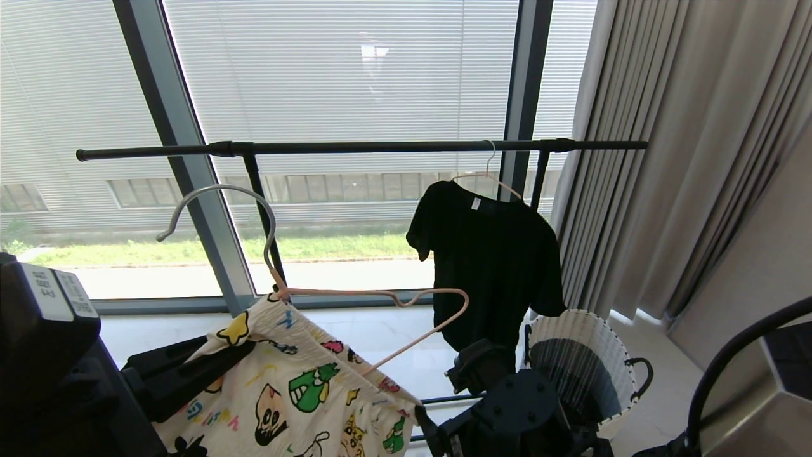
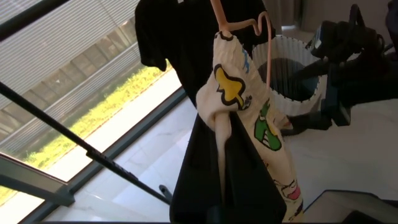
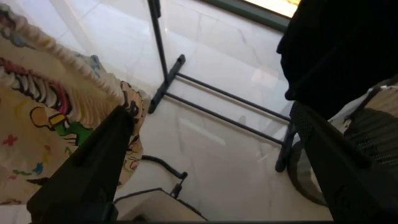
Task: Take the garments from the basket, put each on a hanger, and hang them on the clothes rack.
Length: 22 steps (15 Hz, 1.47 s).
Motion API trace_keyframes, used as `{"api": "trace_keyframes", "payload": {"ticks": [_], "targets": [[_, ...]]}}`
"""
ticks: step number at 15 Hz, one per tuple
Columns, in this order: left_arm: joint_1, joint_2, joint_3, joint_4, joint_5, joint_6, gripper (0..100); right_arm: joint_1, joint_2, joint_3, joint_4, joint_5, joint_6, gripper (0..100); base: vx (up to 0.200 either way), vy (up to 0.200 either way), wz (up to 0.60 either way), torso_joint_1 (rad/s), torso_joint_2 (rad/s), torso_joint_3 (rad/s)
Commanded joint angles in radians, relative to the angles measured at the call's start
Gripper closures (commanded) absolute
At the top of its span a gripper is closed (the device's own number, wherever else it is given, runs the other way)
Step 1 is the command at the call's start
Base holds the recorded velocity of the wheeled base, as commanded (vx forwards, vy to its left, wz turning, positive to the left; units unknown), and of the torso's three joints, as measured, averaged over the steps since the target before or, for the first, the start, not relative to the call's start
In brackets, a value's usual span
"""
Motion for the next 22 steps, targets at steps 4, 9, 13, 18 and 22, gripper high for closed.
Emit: {"api": "trace_keyframes", "payload": {"ticks": [4,9,13,18,22], "targets": [[0.002,-0.037,0.04,-0.001,0.001,0.044,100,-0.183,-0.092,0.018,0.0,-0.002,-0.088,0,0.0,0.0,0.0,0.0,0.0,0.0],[0.002,-0.064,0.146,0.0,-0.007,0.127,100,-0.218,-0.158,0.052,0.0,-0.001,-0.091,0,0.0,0.0,0.0,0.0,0.0,0.0],[0.008,0.034,0.221,0.0,-0.017,0.115,100,-0.232,-0.238,0.047,0.0,0.032,-0.159,0,0.0,0.0,0.0,0.0,0.0,0.0],[0.157,0.158,0.225,-0.113,-0.016,0.098,100,-0.19,-0.414,0.047,0.019,0.127,-0.234,0,0.0,0.0,0.0,0.0,0.0,0.0],[0.186,0.221,0.226,-0.27,-0.016,0.087,100,-0.051,-0.54,0.053,0.157,0.185,-0.248,0,0.0,0.0,0.0,0.0,0.0,0.0]]}}
